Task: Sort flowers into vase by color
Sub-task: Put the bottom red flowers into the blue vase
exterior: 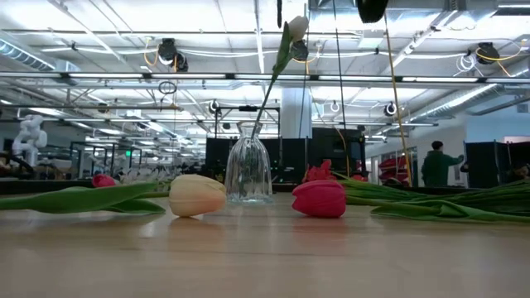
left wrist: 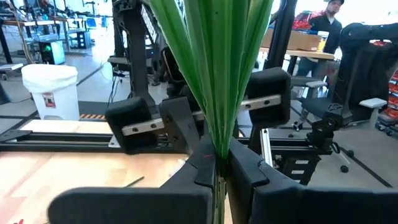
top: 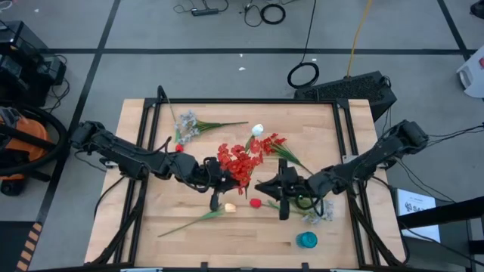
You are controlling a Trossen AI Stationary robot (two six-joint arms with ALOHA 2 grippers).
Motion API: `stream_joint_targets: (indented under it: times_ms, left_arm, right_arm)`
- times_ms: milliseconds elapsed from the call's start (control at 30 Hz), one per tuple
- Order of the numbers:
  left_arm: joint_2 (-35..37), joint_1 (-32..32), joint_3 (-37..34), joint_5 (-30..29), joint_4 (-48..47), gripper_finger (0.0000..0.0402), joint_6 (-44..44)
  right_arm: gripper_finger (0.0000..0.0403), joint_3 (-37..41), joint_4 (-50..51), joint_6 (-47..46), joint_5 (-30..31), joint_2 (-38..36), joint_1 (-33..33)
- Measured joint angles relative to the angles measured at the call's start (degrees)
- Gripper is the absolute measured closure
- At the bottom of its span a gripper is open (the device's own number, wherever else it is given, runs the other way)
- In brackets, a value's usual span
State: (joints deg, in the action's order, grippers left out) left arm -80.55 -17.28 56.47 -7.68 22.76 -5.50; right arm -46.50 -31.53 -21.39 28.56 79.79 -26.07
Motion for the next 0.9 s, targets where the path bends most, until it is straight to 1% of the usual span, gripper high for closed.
stream_joint_targets:
  times_ms: [167,300,533,733,767,900]
  left_arm:
    - [0.00,-0.11,0.00,0.00,-1.49,0.0381,-0.02]
    - [-0.02,-0.11,0.00,0.02,-2.17,0.0380,-0.07]
    - [-0.02,0.05,0.00,0.00,-2.25,0.0379,-0.14]
    - [-0.02,0.07,0.00,-0.01,-2.27,0.0378,-0.13]
    - [-0.02,0.07,0.00,-0.03,-2.27,0.0378,-0.13]
    - [-0.17,0.07,0.00,-0.13,-2.34,0.0378,-0.11]
  right_arm:
    - [0.0384,0.00,-2.88,-0.22,0.36,2.27,1.12]
    - [0.0353,0.00,-4.57,-0.01,-0.37,2.84,1.34]
    - [0.0300,0.00,-4.78,3.55,-0.36,2.86,1.65]
    - [0.0277,0.00,-5.97,4.09,-0.38,2.86,2.78]
    - [0.0276,0.00,-6.06,4.11,-0.75,2.86,2.90]
    - [0.0276,-0.02,-6.49,4.51,-5.84,2.86,3.48]
